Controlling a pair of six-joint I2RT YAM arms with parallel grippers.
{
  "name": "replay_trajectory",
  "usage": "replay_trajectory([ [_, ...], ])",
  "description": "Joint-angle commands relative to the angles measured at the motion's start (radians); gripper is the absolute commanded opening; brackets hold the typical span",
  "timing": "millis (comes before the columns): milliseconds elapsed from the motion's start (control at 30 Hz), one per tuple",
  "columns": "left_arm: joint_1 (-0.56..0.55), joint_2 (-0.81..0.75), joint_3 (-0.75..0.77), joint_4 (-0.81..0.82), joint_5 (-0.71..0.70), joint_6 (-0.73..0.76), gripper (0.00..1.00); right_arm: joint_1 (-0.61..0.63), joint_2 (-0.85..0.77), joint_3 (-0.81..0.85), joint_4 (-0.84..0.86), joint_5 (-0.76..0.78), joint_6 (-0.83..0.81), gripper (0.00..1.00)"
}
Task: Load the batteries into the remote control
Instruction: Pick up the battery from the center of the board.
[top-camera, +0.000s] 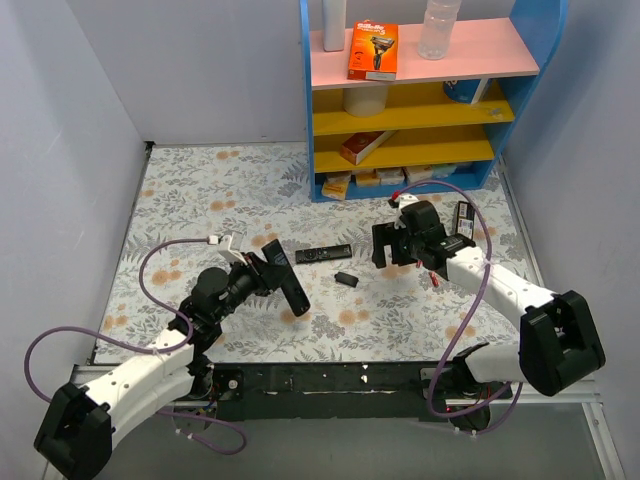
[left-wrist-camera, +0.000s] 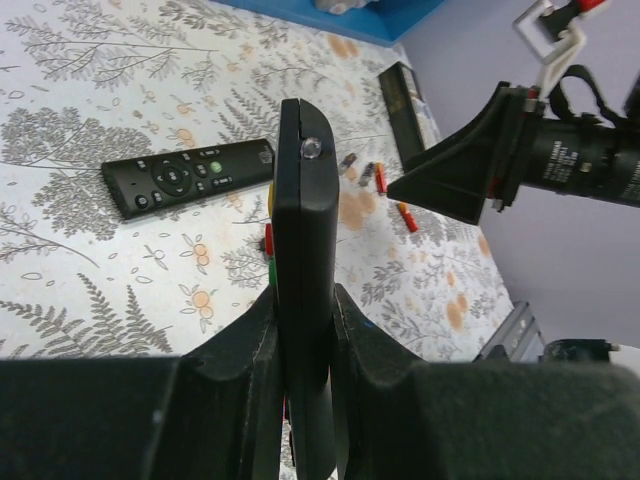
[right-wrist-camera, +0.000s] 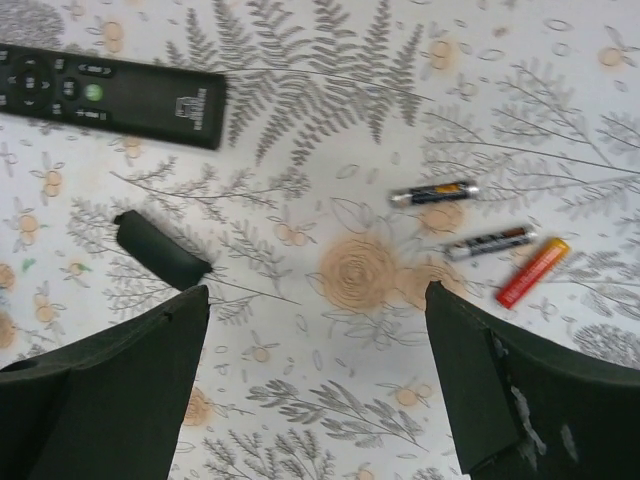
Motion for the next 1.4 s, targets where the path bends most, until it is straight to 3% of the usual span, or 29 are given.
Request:
replay_trajectory([
  [0, 0.01, -0.083, -0.038, 0.07, 0.072, -0.06, 0.0, -0.064, -0.042, 0.06, -0.107, 0.041, -0.079, 0.95],
  [167, 0.01, -0.101, -0.042, 0.053, 0.154, -0.091, 0.0, -0.132, 0.018, 0.139, -0.194, 0.081, -0.231, 0.88],
  [400, 0.012, -0.087, -0.001, -0.005, 0.186, -0.041, 0.0, -0.184, 0.129, 0.238, -0.28, 0.09, -0.326, 0.69],
  [767, 0.012, -0.017, 0.068, -0.044, 0.252, 0.025, 0.0, -0.187, 0.261, 0.271, -0.285, 0.104, -0.604, 0.61],
  [1367, 0.01, -0.009, 0.059, -0.033, 0.255, 0.028, 0.0, -0.185, 0.344, 0.251, -0.217, 0.113, -0.659, 0.56],
])
